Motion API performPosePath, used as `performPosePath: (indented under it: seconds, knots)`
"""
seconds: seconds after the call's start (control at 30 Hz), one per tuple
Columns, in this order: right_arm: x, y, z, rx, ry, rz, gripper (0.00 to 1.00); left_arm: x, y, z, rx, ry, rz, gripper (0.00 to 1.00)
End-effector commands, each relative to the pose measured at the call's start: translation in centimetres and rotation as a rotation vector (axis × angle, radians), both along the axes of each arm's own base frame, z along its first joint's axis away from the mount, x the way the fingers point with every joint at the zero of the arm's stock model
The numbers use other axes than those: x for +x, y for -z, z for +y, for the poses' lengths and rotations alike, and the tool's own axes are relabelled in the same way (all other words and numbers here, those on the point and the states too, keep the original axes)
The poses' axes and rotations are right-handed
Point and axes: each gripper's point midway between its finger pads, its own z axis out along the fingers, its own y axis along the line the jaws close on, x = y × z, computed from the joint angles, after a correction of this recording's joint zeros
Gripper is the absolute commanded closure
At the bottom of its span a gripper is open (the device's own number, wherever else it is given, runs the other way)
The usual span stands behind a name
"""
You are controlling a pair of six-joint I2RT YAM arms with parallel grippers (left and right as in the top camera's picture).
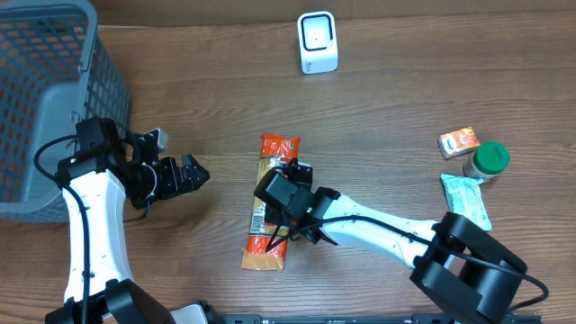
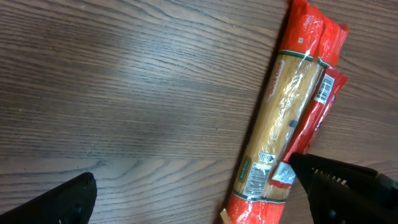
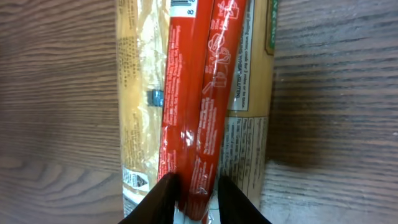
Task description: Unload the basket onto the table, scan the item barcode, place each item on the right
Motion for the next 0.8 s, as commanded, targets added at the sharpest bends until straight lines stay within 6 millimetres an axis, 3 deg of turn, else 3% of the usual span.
performPosePath:
  seconds: [0.0, 0.1, 0.23, 0.57, 0.77]
  knots:
    - [-0.3, 0.8, 0.1, -0.002, 0.008, 0.016, 0.80, 0.1, 0.0, -0.4, -0.011, 0.023, -0.008, 0.00]
    - [-0.4, 0.8, 0.2, 0.004, 0.005, 0.019, 0.96, 0.1, 0.0, -0.4, -0.010, 0.023, -0.008, 0.01]
    - [-0.6, 0.6, 0.5, 0.010, -0.039, 0.021, 0.96, 0.1, 0.0, -0.4, -0.011, 0.023, -0.008, 0.00]
    - [-1.9, -3.9, 2.5, 0.025, -0.572, -0.175, 0.96, 0.2, 0.0, -0.4, -0.011, 0.023, -0.008, 0.00]
    - [-2.6, -3.8, 1.9, -0.002, -0.806, -0.222, 0.96, 0.1, 0.0, -0.4, -0.010, 0.023, -0.008, 0.00]
